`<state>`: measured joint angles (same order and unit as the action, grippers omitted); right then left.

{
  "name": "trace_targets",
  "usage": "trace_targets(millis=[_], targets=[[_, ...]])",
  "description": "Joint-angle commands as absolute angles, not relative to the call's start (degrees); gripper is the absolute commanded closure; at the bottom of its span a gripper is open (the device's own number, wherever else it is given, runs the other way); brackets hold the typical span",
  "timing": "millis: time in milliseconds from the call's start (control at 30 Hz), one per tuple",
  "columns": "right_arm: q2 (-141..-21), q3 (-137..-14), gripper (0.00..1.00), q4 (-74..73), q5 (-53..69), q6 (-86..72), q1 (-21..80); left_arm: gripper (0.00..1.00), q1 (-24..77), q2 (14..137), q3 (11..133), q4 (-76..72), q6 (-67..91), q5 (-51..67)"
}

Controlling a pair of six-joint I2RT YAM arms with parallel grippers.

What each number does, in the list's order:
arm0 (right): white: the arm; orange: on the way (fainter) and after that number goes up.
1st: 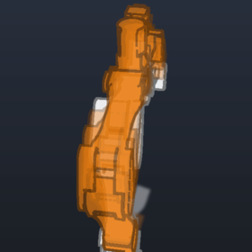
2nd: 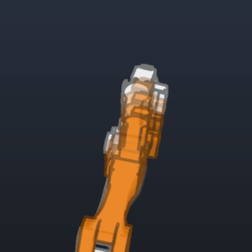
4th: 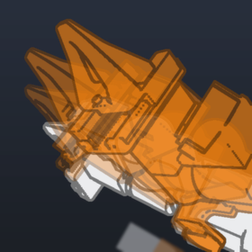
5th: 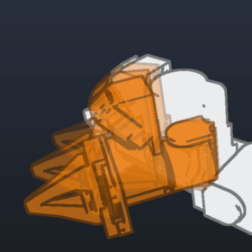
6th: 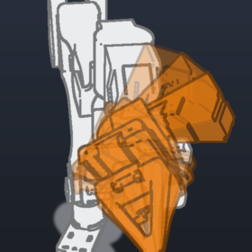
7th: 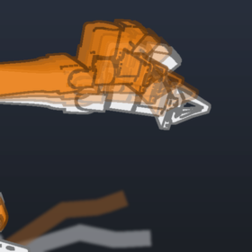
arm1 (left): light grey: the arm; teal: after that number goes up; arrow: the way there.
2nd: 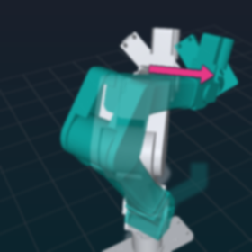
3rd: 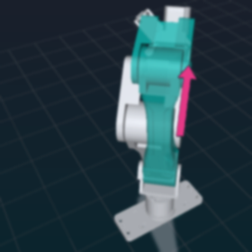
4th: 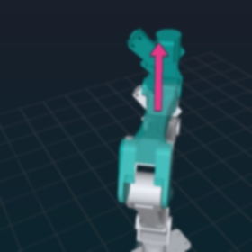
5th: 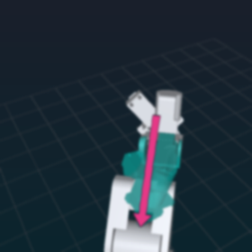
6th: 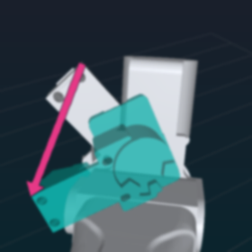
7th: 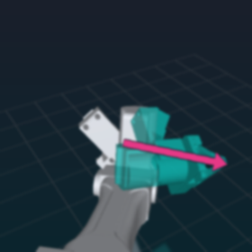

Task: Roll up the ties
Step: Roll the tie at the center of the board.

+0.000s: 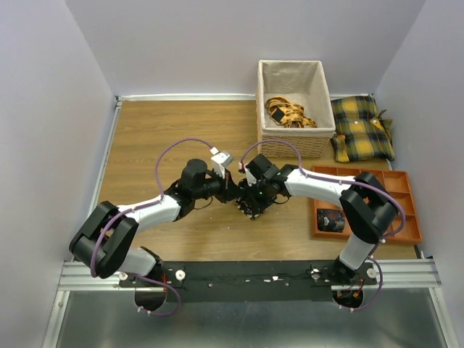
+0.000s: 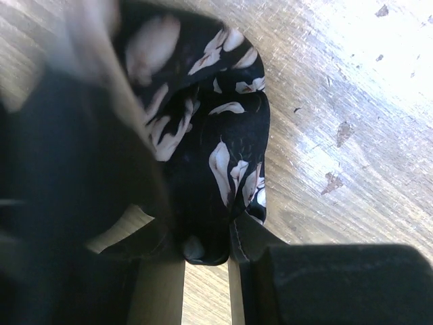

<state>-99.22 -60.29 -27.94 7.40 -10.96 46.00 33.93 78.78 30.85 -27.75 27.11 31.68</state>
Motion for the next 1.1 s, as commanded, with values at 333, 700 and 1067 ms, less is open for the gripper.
trace_targets(millis=[333, 700, 1067], targets=[[-94.92, -51.77, 0.89, -13.27, 5.28, -9.85, 47.55, 0.98, 43.33, 79.62, 29.62, -21.8, -2.8, 24.45], [-96.86, -51.68, 0.84, -11.69, 6.07, -11.6, 48.69, 0.8, 52.38, 82.45, 30.51, -19.07, -23.73, 13.94], [-96.5, -50.62, 0.85, -12.3, 5.54, -10.9, 48.78, 0.39, 43.16, 64.51, 25.74, -12.94, -31.7, 35.33]])
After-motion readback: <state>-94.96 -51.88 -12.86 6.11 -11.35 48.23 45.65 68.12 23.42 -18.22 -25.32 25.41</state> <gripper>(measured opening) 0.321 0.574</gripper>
